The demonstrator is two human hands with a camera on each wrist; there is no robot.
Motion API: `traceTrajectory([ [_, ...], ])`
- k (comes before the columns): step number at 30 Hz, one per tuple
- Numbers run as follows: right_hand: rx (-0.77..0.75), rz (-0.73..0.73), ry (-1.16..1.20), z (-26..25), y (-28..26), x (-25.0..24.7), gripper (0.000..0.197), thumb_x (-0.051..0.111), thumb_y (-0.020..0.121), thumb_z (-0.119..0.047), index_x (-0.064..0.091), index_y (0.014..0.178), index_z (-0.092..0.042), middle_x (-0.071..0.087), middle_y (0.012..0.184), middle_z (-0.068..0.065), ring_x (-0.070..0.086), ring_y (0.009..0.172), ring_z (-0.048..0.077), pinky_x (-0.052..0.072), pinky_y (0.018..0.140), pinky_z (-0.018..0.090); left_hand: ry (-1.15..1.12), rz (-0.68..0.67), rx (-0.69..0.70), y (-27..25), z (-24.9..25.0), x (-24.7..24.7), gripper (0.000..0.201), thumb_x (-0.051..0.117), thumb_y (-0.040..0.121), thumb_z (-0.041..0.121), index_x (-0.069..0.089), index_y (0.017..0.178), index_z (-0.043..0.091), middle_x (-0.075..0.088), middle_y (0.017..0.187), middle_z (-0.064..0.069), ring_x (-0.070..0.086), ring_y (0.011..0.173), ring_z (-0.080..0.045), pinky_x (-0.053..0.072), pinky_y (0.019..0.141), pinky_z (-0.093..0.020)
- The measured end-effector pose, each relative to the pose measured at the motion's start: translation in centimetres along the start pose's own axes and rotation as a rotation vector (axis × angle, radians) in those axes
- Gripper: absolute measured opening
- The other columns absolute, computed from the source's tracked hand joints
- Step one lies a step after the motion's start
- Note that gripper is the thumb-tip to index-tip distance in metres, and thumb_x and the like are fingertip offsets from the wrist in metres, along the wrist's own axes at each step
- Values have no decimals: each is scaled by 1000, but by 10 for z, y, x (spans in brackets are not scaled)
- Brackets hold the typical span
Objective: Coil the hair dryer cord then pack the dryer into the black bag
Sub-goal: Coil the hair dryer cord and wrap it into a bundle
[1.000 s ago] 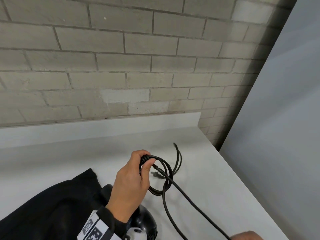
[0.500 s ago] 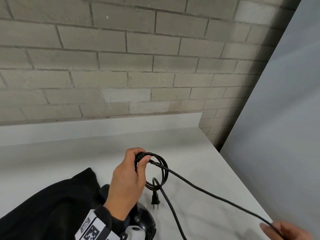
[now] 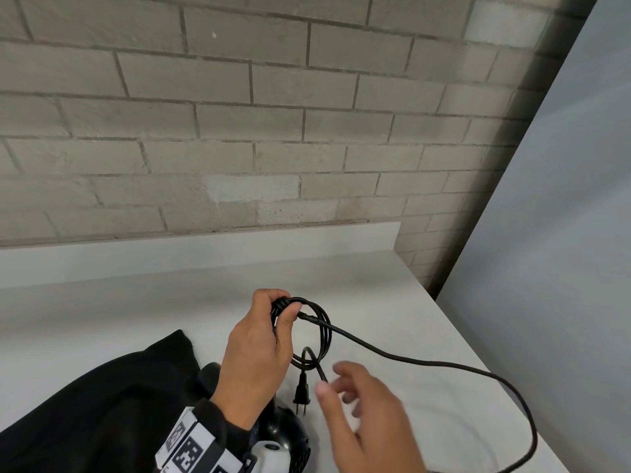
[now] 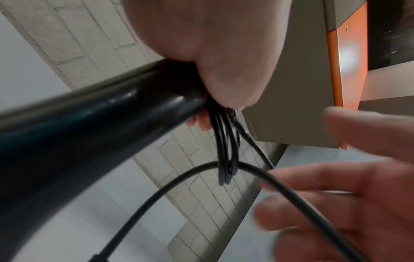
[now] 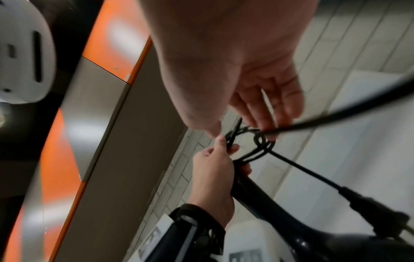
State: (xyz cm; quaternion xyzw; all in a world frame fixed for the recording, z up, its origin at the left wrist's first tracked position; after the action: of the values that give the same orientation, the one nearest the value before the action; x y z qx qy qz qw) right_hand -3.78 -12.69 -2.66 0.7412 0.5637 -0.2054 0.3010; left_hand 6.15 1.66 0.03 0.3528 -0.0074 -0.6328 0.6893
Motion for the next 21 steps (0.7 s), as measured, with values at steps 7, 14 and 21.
traceTrajectory([
  [7,-76,-139,451,-33,9,-26,14,56,91,-25,66,83,-29,62,61,2,52,49,11,47,54,27,-13,18,-8,-2,-1,-1,43,38,89,58,52,110,23,67,84,14,62,72,-5,45,61,-15],
  [14,-56,296,627,-10,-12,-124,49,73,71,-64,73,80,-16,51,46,8,30,38,14,18,45,18,-44,27,-18,-2,-3,1,44,37,88,58,52,109,22,64,82,20,61,71,-6,45,62,-16],
  [21,-62,-76,-98,33,-7,-109,26,56,82,-68,69,75,-46,68,68,-11,60,62,7,47,56,12,-59,29,3,-2,-3,2,42,40,90,55,54,110,21,66,84,17,63,73,-7,48,65,-24],
])
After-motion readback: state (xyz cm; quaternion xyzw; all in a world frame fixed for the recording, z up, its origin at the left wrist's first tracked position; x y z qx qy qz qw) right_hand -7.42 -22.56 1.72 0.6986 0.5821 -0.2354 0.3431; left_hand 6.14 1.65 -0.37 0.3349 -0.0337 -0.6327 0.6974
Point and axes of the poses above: each hand's wrist, its own y-axis towards the middle knuckle, its own x-axis out of the palm, z = x × y, the point moved 1 cm from there along y, towards the middle knuckle
